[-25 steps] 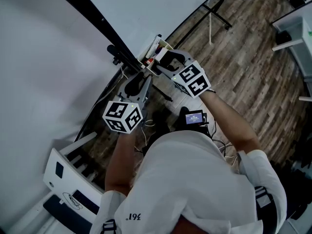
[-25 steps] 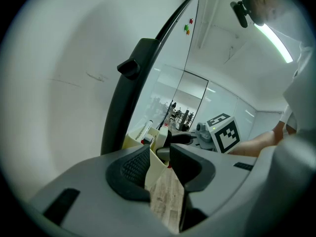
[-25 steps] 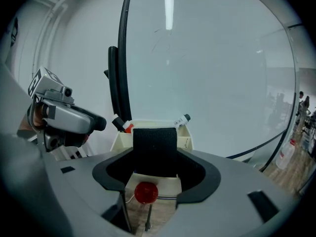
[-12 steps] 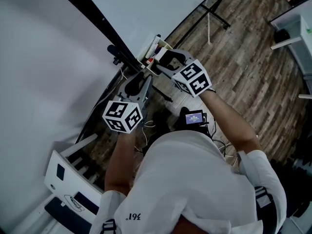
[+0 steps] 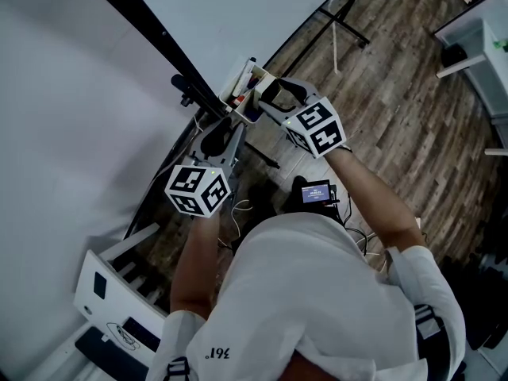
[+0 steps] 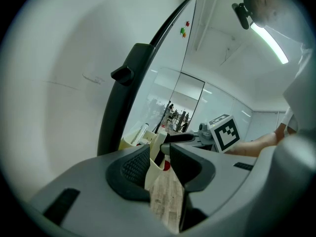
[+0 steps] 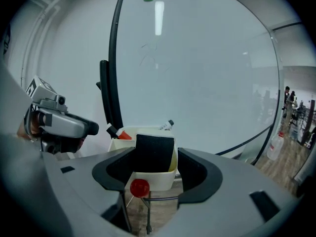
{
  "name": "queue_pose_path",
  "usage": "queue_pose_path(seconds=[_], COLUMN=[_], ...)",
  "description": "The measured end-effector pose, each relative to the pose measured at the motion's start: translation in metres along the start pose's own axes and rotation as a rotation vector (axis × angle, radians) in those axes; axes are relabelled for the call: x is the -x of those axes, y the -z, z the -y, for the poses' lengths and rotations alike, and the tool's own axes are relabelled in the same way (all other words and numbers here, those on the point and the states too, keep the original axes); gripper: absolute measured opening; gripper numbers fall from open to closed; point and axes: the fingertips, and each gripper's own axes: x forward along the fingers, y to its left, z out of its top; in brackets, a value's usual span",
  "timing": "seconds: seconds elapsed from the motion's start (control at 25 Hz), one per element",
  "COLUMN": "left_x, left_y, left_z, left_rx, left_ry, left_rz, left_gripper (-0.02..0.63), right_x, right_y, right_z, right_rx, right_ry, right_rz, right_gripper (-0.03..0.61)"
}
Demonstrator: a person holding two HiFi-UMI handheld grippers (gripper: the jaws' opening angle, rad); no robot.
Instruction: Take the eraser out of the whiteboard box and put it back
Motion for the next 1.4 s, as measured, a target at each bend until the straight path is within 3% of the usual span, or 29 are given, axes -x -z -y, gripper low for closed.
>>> queue_pose_path(seconds=[1.4], left_x=[0.007], left_y=[-0.018], left_z=[0.037], left_rx=[-0.033], left_ry=[0.007], left_rz=[0.057], left_gripper=[0.118], right_x=[0.067], right_y=[-0.025], right_z=[0.008], right_rx=[0.033], right_ry=[0.048], right_rz=[0.084], right_gripper=[0.265])
